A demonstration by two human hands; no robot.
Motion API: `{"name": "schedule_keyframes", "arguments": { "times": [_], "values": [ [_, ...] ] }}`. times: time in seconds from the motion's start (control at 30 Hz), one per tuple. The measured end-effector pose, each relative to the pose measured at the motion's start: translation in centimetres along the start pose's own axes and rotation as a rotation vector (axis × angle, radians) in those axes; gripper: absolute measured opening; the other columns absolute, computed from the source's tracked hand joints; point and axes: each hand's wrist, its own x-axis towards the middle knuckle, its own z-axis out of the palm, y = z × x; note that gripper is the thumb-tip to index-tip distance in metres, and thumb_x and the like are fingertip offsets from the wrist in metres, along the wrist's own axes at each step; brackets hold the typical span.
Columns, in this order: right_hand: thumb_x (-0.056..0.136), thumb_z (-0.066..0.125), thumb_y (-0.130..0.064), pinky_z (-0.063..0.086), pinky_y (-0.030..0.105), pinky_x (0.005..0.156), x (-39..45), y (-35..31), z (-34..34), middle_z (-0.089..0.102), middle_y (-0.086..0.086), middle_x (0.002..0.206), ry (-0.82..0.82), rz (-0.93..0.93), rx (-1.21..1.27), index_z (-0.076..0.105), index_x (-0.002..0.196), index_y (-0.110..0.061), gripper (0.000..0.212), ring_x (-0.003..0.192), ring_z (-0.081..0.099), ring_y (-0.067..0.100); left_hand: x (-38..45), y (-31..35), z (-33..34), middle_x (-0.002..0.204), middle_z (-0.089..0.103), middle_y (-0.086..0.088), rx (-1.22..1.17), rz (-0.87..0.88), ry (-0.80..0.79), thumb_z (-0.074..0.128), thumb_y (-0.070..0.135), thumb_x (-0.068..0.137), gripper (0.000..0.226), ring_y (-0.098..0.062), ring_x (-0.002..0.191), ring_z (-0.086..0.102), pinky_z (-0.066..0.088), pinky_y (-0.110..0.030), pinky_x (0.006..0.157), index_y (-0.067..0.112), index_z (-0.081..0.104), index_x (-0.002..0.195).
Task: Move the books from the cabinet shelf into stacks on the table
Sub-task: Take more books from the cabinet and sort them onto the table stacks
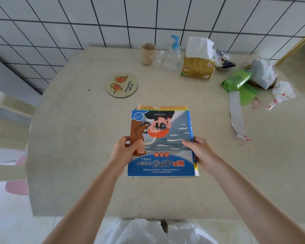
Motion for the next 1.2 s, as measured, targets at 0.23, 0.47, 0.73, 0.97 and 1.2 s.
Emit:
{"name": "schedule_keyframes", "arguments": {
  "times": [0.23,0.47,0.73,0.97,1.2],
  "values": [
    [0.089,0.067,-0.018,0.057,0.038,0.070,0.5,-0.3,-0.5,0.072,0.009,0.096,0.007,0.025,-0.106,0.059,0.109,-0.006,0.025,0.083,0.070,0.024,-0.3,0.6,0.4,0.087,0.065,0.013,-0.012,0.013,0.043,0.064,0.038,0.090,0.029,-0.009,0.067,0.068,0.047,-0.020,0.050,0.022,0.051,0.111],
    [0.091,0.064,-0.025,0.055,0.033,0.062,0.7,-0.3,-0.3,0.070,0.007,0.102,0.007,0.025,-0.150,0.055,0.116,-0.011,0.030,0.082,0.068,0.018,-0.5,0.4,0.9,0.091,0.072,0.002,-0.028,-0.024,0.055,0.062,0.031,0.091,0.016,-0.015,0.063,0.071,0.049,-0.023,0.051,0.020,0.058,0.102],
    [0.099,0.051,-0.020,0.054,0.033,0.061,0.2,-0.1,0.0,0.068,0.004,0.100,-0.035,0.031,-0.044,0.051,0.119,-0.014,0.022,0.080,0.068,0.018,-1.0,0.3,2.3,0.090,0.066,0.009,0.027,0.012,0.055,0.056,0.033,0.096,0.022,-0.009,0.066,0.068,0.047,-0.016,0.048,0.026,0.047,0.115],
    [0.099,0.048,-0.022,0.057,0.040,0.074,-0.5,-0.1,0.3,0.067,0.004,0.109,-0.056,0.002,-0.039,0.049,0.120,-0.020,0.021,0.091,0.068,0.021,-1.0,0.2,2.3,0.108,0.062,0.005,0.051,0.053,-0.032,0.049,0.024,0.100,0.034,-0.012,0.079,0.068,0.052,-0.020,0.056,0.025,0.034,0.131],
    [0.090,0.052,-0.026,0.054,0.052,0.087,-2.2,1.2,0.1,0.068,-0.002,0.114,0.160,-0.260,-0.117,0.050,0.109,-0.028,0.019,0.098,0.068,0.020,-1.5,0.4,0.6,0.118,0.057,0.018,0.039,0.128,0.003,0.056,0.031,0.096,0.060,-0.002,0.084,0.064,0.049,-0.021,0.065,0.024,0.024,0.146]
  ]
}}
